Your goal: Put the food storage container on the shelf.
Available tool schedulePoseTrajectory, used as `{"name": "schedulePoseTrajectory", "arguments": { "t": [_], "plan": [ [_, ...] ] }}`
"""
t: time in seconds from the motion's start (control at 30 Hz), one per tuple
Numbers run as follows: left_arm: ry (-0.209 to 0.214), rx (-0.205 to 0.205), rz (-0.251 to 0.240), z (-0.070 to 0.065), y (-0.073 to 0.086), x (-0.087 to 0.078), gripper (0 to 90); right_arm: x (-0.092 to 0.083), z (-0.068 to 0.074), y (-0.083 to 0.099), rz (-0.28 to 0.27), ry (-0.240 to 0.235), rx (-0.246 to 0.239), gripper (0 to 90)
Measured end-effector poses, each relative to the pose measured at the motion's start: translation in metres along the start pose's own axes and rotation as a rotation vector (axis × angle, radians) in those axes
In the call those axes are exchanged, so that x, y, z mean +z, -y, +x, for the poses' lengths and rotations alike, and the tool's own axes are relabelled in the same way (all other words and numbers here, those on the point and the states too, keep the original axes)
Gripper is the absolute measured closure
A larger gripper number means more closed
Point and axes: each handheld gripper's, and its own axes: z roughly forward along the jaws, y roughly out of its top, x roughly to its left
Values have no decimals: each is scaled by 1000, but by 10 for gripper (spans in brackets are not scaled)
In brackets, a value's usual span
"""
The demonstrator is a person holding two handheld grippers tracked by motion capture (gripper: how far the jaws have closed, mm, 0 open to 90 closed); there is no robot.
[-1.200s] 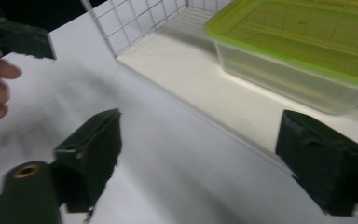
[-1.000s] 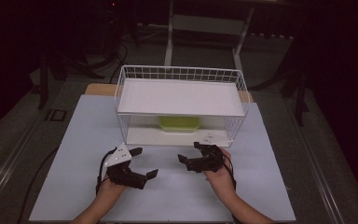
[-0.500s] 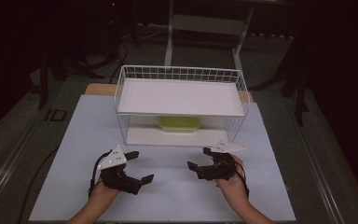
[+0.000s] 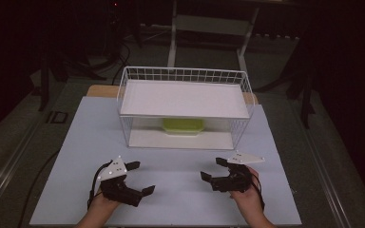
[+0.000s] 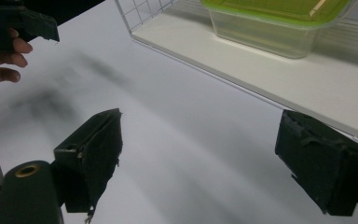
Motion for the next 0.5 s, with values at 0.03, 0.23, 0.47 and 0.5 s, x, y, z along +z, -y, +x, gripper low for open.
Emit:
{"name": "schedulePoseTrajectory", "arguments": {
  "t": [0.03,0.23,0.47,0.5],
  "plan": [
    [4,1,0,0,0,0,0,-1,-1,1,1,8,-11,147],
    [9,4,-3,-1,5,5,0,-3,-8,12,8,19,-7,147],
    [7,28,3,-1,8,8,0,2,-12,18,40,28,-60,161],
    [5,24,8,1,10,9,0,3,-13,19,45,29,-66,162]
  ]
}}
